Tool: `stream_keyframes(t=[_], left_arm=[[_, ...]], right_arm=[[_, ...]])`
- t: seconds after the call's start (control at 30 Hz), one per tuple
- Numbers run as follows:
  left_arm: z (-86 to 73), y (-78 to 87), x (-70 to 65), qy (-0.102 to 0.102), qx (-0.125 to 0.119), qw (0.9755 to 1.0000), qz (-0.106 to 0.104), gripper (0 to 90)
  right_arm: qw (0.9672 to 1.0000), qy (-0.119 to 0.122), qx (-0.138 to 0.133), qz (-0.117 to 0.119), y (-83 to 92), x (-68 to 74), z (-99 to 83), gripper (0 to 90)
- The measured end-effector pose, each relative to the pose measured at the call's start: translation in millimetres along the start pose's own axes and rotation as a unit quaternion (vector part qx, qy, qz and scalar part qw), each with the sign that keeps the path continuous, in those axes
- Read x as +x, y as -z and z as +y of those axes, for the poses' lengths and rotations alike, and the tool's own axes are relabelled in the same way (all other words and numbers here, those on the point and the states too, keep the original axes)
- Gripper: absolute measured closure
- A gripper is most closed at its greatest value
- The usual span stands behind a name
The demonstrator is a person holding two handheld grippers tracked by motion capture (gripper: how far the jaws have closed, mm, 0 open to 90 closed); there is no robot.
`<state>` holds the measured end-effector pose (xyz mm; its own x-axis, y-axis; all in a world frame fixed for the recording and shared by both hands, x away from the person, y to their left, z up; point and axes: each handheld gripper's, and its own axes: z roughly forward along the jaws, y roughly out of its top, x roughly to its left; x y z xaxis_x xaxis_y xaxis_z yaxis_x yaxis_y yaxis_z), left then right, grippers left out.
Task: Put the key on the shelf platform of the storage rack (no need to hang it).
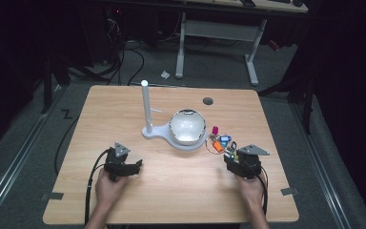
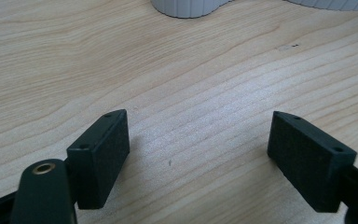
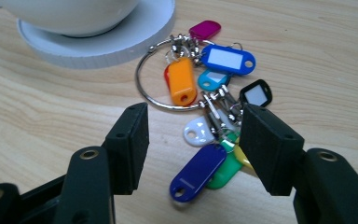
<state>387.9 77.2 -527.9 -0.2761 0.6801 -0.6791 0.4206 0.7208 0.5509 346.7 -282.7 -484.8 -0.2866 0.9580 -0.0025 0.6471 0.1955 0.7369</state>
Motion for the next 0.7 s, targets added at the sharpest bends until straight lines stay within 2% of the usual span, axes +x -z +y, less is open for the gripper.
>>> stream_keyframes(t=[0.03, 0.33, 0.7], left_arm=[[0.0, 0.0, 0.1, -0.001, 0.0, 1.0, 0.0, 21.0], [0.1, 0.0, 0.2, -0.001, 0.0, 1.0, -0.001, 21.0], [0.0, 0.2, 0.1, 0.0, 0.0, 1.0, 0.0, 21.0]], right_arm=[[1.0, 0.005, 0.002, -0.002, -0.7, -3.0, 3.2, 43.7], [0.9999, -0.002, 0.014, -0.004, -7.4, -14.9, 12.5, 46.8], [0.999, -0.012, 0.041, -0.006, -34.7, -25.0, 16.9, 46.8]])
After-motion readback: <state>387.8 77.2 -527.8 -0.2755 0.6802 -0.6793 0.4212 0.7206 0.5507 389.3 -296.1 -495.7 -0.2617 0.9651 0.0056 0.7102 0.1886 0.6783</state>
